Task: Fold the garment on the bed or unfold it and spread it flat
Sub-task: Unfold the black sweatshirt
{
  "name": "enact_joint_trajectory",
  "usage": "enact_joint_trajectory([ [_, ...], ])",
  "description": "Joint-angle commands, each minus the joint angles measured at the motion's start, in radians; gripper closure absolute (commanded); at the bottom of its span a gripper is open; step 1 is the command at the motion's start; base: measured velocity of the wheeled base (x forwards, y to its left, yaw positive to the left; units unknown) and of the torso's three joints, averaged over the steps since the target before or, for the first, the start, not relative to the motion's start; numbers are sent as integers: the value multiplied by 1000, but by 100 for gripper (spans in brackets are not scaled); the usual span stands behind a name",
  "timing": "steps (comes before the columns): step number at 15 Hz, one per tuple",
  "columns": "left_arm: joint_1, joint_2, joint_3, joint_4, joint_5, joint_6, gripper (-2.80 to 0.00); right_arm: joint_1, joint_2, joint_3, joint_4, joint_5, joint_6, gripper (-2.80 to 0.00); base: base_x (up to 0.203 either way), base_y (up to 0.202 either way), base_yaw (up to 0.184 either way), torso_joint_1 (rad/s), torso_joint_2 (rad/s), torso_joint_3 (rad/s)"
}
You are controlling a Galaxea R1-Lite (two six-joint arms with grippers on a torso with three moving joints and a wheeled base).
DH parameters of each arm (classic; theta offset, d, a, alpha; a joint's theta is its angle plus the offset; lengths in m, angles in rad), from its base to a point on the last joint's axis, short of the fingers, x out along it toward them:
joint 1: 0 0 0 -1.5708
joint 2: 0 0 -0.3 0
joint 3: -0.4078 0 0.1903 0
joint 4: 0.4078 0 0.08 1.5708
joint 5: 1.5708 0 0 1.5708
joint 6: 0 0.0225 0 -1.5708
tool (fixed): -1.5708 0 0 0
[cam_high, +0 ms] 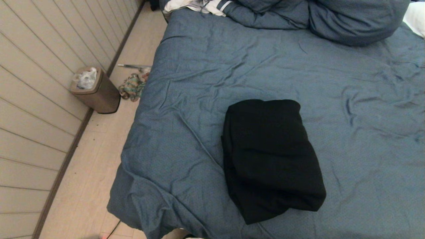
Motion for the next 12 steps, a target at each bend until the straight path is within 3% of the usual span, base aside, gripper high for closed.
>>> enact_joint_trajectory([
  [1,0,0,1,1,0,-2,0,0,-8,-1,1,0,0,0,0,0,0,0,0,0],
  [5,0,0,0,1,0,-1,0,-1,-5,-8,6,2,-7,0,0,0,0,0,0,0],
  [7,0,0,0,1,0,-1,0,0,56,-95,26,22,-7,0,0,0,0,0,0,0],
  [12,0,0,1,1,0,-1,0,10,623,-503,93,115,29,0,0,0,0,0,0,0],
])
